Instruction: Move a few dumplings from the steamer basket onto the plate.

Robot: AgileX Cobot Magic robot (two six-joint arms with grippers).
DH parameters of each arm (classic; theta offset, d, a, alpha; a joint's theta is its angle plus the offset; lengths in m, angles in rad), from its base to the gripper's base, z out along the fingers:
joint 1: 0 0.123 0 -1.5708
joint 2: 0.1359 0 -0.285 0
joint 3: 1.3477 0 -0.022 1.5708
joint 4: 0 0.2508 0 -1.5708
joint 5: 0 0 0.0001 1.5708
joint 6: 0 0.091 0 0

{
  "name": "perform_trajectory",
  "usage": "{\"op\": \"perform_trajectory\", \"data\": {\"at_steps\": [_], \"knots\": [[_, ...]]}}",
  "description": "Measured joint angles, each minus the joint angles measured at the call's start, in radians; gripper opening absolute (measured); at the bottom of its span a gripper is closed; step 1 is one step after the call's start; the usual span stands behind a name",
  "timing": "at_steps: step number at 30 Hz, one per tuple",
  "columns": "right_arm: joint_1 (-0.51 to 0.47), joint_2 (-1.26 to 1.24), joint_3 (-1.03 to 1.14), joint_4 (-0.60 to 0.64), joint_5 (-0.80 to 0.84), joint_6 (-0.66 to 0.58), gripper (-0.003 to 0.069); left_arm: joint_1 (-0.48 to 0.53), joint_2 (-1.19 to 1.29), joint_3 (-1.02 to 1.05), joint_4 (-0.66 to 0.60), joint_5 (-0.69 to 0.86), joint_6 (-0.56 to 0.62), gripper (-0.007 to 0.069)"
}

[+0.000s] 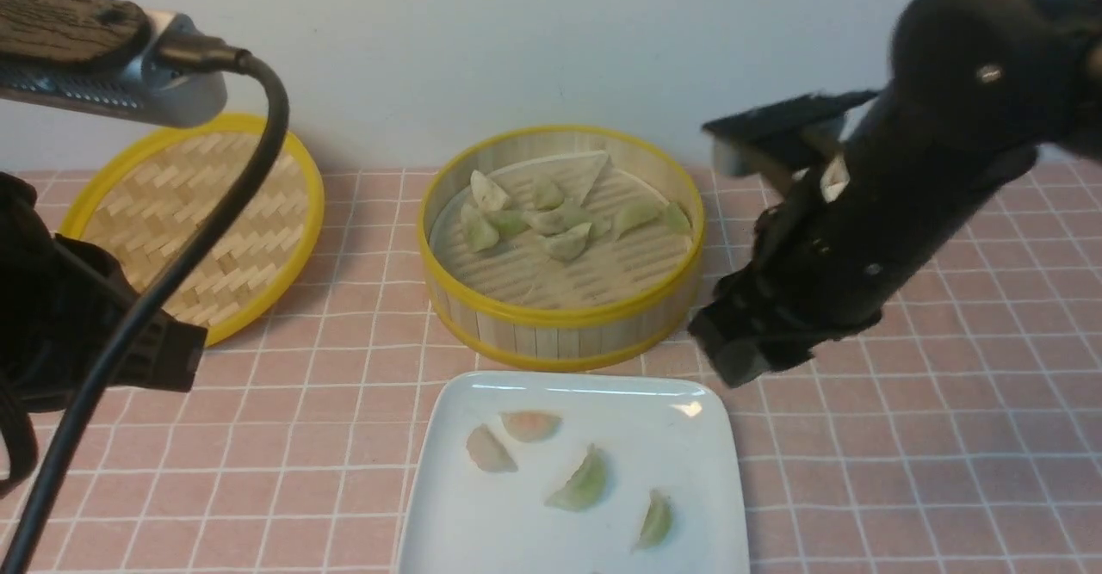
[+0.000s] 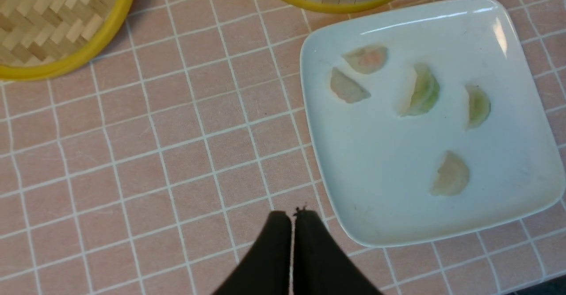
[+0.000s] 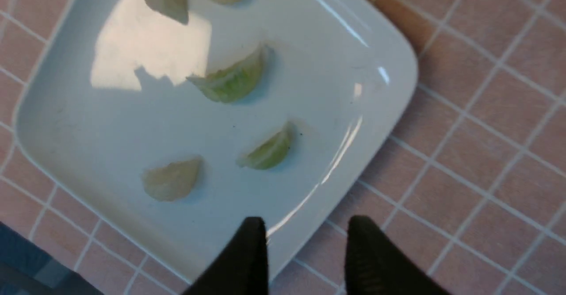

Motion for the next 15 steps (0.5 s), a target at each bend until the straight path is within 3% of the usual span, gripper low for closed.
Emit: {"op": "perform_trajectory", "data": {"at_steps": [1,2,4,15], "knots": [[0.000,-0.030,0.005,-0.004,0.001,0.003,0.0184,0.000,0.000,0.000,0.000,-0.003,0.000,-0.0006],[0.000,-0.140,0.053,-0.018,0.000,0.024,0.0096,0.000,0.000,0.000,0.000,-0.016,0.000,-0.0006],[0.000,-0.308,0.136,-0.035,-0.043,0.039,0.0025,0.000,0.000,0.000,0.000,-0.038,0.000,-0.0006],[0.000,-1.277,0.750,-0.211,-0.567,0.130,-0.0015,0.000,0.001,0.000,0.000,-0.102,0.000,-0.0006]]}}
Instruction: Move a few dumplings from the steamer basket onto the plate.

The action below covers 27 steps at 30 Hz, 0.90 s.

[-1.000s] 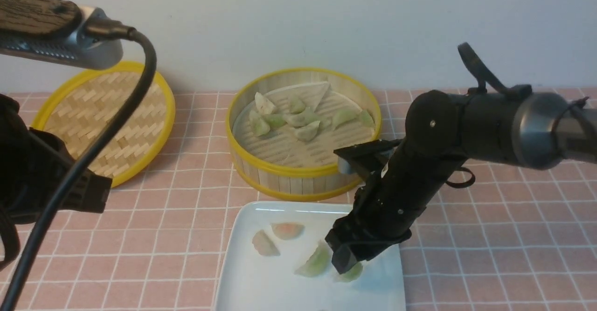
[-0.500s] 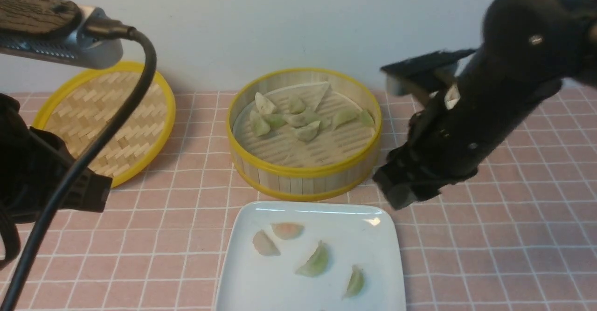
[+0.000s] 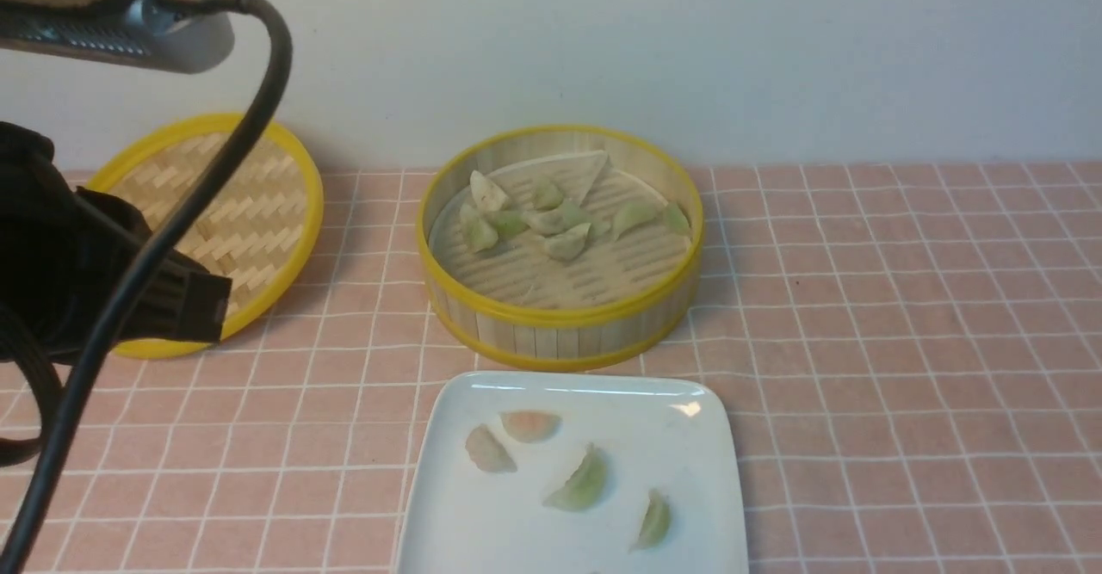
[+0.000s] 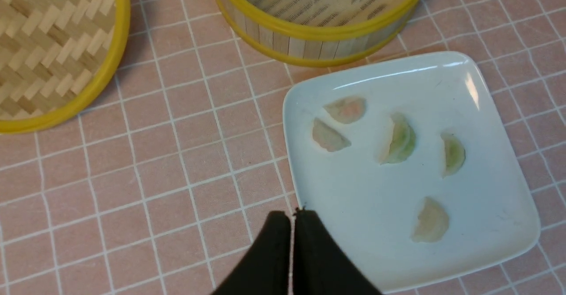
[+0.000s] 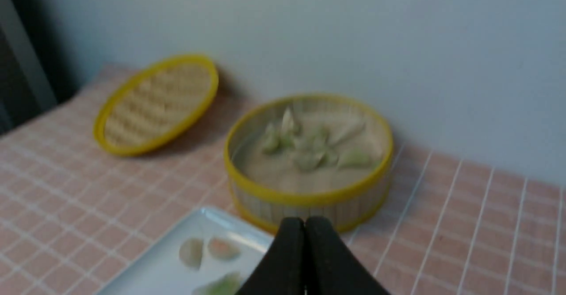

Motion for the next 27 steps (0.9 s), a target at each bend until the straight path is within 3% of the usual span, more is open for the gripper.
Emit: {"op": "perform_trajectory", "data": {"at_steps": [4,9,14,23,27], "knots": [[0.000,-0.214,0.124,-0.088,-0.051,0.096,-0.0015,0.000,0.002,0.001,0.000,0.000,0.000,-0.0006],[0.000,-0.234,0.151,-0.151,-0.042,0.185,-0.0015,0.000,-0.002,0.019,0.000,-0.015,0.001,-0.0006],[0.000,-0.235,0.151,-0.172,-0.046,0.197,-0.0015,0.000,-0.082,0.120,-0.008,-0.074,0.001,-0.0006],[0.000,-0.235,0.151,-0.176,-0.044,0.197,-0.0015,0.000,-0.468,0.457,0.000,-0.439,-0.044,-0.0006],[0.000,-0.235,0.151,-0.176,-0.044,0.197,-0.0015,0.000,-0.593,0.528,0.000,-0.527,-0.052,-0.0006]]}}
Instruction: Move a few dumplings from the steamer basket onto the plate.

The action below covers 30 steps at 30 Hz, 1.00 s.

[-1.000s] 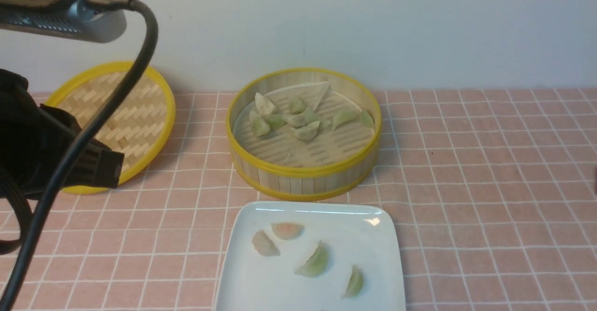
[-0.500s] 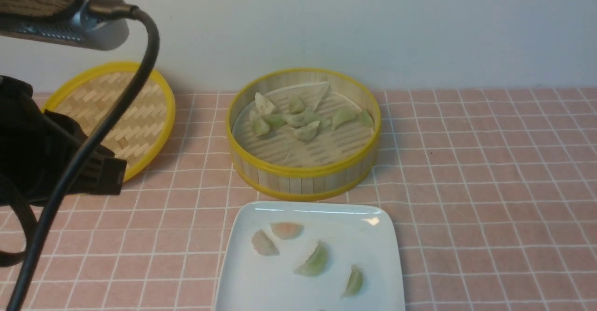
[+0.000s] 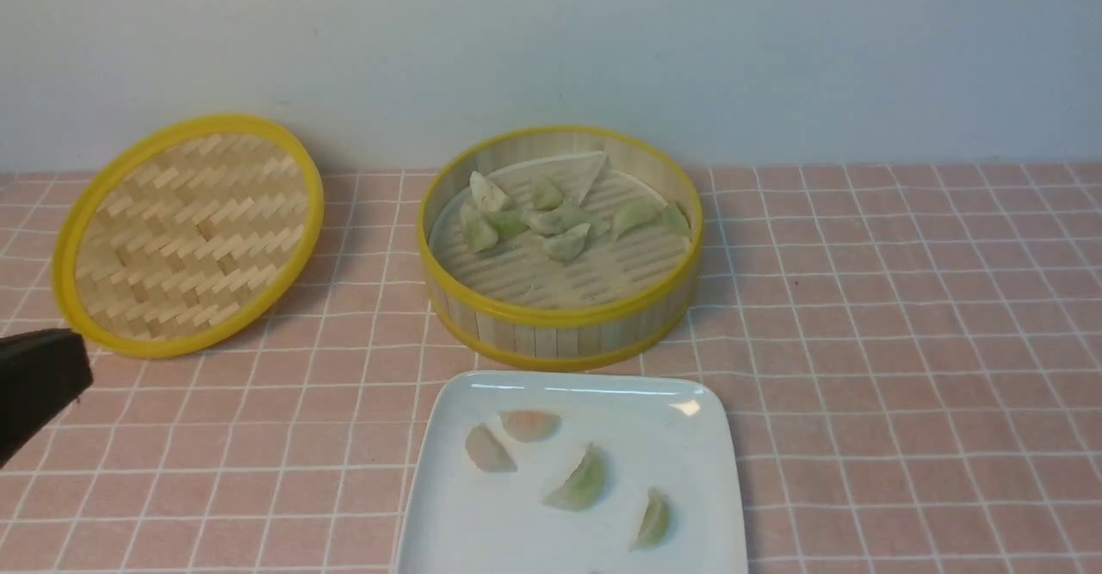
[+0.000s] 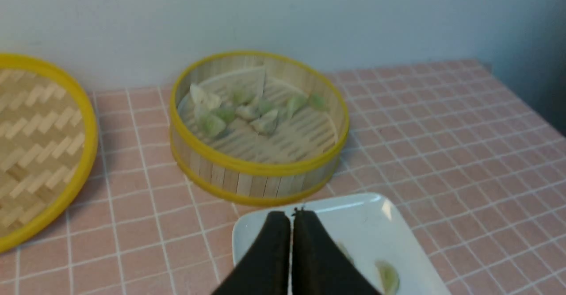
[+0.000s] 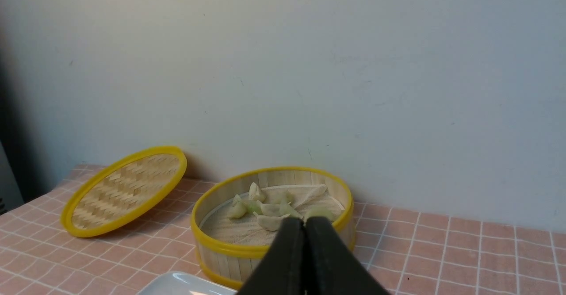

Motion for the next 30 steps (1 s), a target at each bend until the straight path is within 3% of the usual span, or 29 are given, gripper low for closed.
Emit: {"op": "perform_trajectory", "data": {"at_steps": [10,17,22,26,30], "knots": [[0.000,0.000,0.000,-0.001,0.001,0.000,-0.0015,0.000,-0.074,0.019,0.003,-0.003,0.005,-0.0006],[0.000,0.000,0.000,-0.001,0.001,0.000,-0.0015,0.012,-0.085,0.071,0.086,-0.050,0.044,-0.0006],[0.000,0.000,0.000,-0.001,0.001,0.000,-0.0015,0.190,-0.184,0.245,-0.011,-0.154,0.225,-0.0006],[0.000,0.000,0.000,-0.001,0.002,0.000,-0.0015,0.401,-0.339,0.458,-0.128,-0.244,0.402,-0.0006],[0.000,0.000,0.000,-0.002,0.003,0.000,-0.0015,0.505,-0.404,0.624,-0.158,-0.267,0.446,-0.0006]]}}
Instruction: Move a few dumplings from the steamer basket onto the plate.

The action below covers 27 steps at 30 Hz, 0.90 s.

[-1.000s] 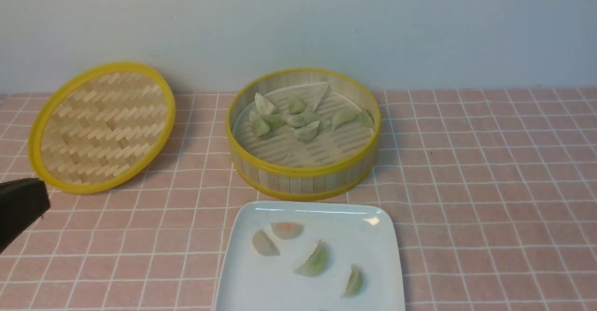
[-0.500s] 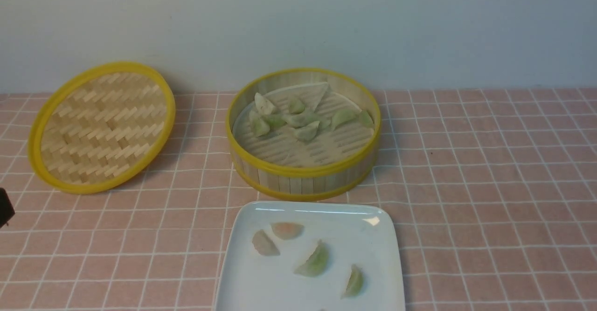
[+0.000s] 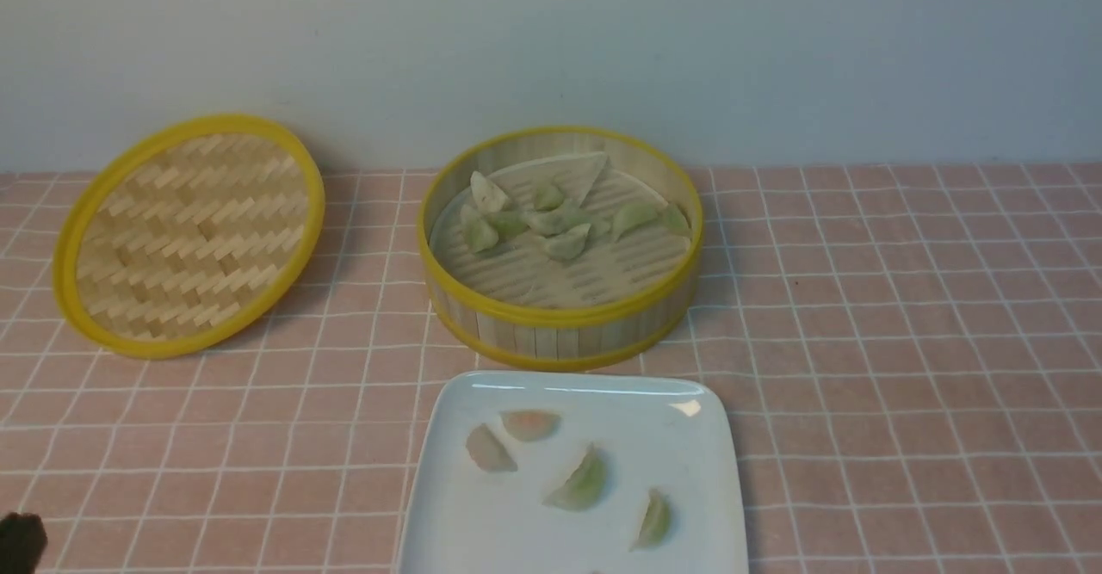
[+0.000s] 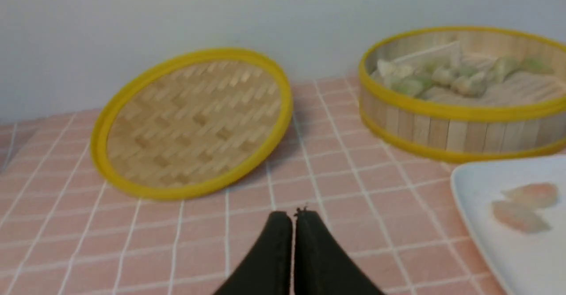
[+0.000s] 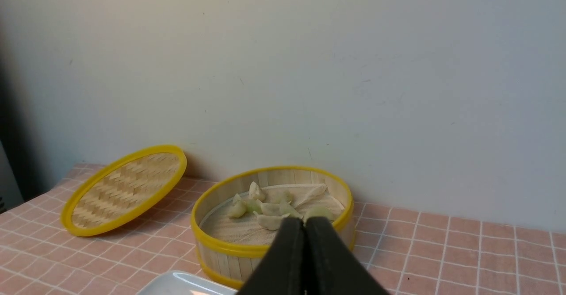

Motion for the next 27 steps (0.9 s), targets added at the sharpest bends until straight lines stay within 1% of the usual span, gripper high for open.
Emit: {"op": "perform_trajectory", "data": {"at_steps": [4,7,27], "knots": [[0.000,0.000,0.000,-0.001,0.005,0.000,-0.0015,0.010,-0.001,0.072,-0.007,0.005,0.001,-0.0006],[0.000,0.000,0.000,-0.002,0.005,0.000,-0.0015,0.011,-0.001,0.074,-0.011,0.025,0.001,-0.0006],[0.000,0.000,0.000,-0.002,0.005,0.000,-0.0015,0.011,-0.001,0.074,-0.012,0.025,0.001,-0.0006]]}}
